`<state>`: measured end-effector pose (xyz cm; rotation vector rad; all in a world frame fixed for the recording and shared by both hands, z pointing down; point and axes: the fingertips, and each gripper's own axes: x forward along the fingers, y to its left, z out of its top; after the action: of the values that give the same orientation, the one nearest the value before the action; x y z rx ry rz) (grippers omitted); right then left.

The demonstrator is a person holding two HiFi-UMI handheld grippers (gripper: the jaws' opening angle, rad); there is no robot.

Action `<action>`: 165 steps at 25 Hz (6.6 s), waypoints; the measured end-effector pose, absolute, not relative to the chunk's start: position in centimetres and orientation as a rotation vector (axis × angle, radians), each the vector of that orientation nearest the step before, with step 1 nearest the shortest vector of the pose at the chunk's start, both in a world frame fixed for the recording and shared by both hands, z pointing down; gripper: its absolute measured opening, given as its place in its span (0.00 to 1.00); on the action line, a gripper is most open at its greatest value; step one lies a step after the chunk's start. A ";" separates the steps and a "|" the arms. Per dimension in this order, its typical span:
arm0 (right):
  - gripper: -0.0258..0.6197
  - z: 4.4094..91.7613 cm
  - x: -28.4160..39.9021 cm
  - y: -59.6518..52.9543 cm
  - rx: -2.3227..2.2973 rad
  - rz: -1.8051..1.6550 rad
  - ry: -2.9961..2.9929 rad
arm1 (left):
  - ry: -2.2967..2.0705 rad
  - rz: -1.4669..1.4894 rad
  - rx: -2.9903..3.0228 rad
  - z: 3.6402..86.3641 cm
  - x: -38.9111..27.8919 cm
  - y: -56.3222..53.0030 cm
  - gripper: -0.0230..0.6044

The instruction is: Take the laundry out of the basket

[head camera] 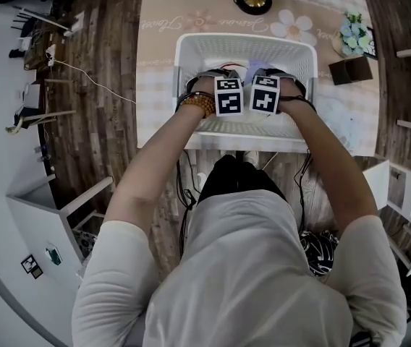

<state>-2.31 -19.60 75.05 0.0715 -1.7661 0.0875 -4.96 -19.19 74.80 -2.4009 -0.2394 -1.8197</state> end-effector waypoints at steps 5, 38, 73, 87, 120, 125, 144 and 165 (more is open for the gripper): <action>0.59 76.7 -2.5 -19.6 0.074 0.098 -1.754 | -0.230 -1.837 -2.361 76.3 -4.9 -19.3 0.53; 0.16 55.3 -1.5 -22.2 0.316 -0.029 -1.917 | -0.057 -1.762 -2.426 55.8 -4.1 -21.5 0.18; 0.15 43.1 28.6 -13.3 0.868 0.161 -1.683 | -0.484 -1.309 -2.185 42.7 26.6 -13.9 0.18; 0.16 48.7 31.7 -9.8 0.876 0.285 -1.692 | -0.593 -1.391 -2.179 48.9 29.1 -10.0 0.18; 0.32 67.2 32.4 -7.2 0.924 0.590 -1.786 | -0.578 -1.595 -2.013 67.3 28.8 -9.3 0.34; 0.32 64.2 32.7 -7.8 0.911 0.584 -1.822 | -0.526 -1.569 -2.095 63.6 28.8 -10.4 0.35; 0.15 39.8 16.7 -9.4 1.391 0.364 -2.601 | 0.275 -0.283 -3.096 39.1 14.8 -12.1 0.07; 0.05 33.1 2.5 -7.0 1.246 0.087 -2.830 | 0.807 0.084 -3.106 33.1 0.6 -7.3 0.07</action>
<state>2.47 -7.03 33.10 1.2462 -2.8304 0.0875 0.63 -7.32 33.14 -3.1058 0.8067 0.0843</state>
